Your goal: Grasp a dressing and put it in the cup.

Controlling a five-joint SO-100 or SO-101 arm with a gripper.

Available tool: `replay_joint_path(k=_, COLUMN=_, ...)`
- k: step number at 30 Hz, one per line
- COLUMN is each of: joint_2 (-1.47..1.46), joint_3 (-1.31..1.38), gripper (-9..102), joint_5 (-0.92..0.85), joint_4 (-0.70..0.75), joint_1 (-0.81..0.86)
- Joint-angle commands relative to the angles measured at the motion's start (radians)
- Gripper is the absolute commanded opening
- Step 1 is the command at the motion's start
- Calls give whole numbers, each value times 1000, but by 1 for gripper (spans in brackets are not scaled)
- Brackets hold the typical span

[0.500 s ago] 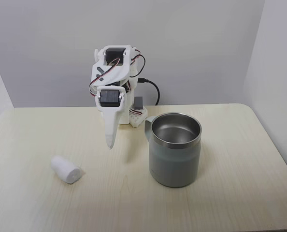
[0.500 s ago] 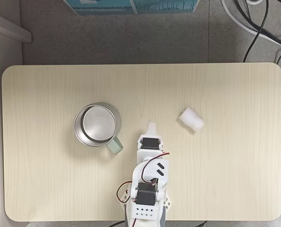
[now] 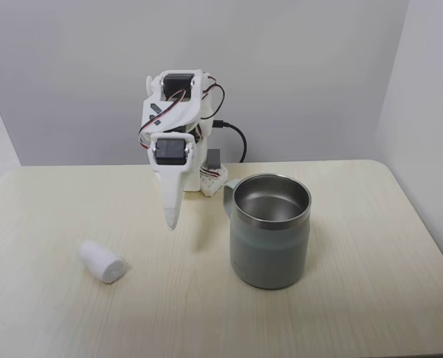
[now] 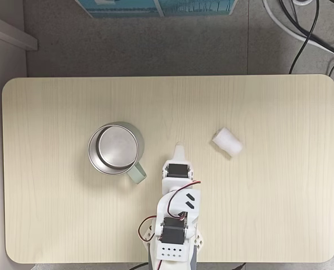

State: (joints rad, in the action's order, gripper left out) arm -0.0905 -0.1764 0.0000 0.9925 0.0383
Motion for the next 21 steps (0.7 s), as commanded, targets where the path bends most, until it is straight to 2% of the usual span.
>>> replay_joint_path(k=1, joint_2=5, joint_3=-11, gripper=0, joint_5=-5, joint_4=5, joint_1=-6)
replay_joint_path(k=11, joint_2=5, joint_3=-35, gripper=0, joint_5=-17, joint_4=5, joint_1=14)
replay_joint_path(k=21, joint_2=66, joint_3=-276, gripper=0, joint_5=-66, joint_4=66, joint_1=15)
